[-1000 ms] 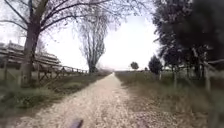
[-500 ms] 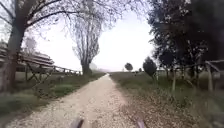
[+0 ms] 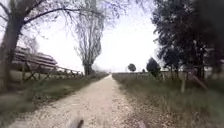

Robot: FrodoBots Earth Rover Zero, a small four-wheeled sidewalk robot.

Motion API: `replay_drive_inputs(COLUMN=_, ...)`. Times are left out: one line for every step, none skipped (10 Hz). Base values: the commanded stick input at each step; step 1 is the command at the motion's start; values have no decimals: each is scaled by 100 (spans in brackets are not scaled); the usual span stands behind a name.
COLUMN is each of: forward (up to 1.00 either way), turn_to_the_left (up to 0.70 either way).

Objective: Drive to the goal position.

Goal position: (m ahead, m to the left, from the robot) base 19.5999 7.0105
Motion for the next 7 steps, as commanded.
replay_drive_inputs(forward=70, turn_to_the_left=0)
replay_drive_inputs(forward=70, turn_to_the_left=0)
replay_drive_inputs(forward=70, turn_to_the_left=0)
replay_drive_inputs(forward=70, turn_to_the_left=0)
replay_drive_inputs(forward=70, turn_to_the_left=0)
replay_drive_inputs(forward=70, turn_to_the_left=0)
replay_drive_inputs(forward=70, turn_to_the_left=0)
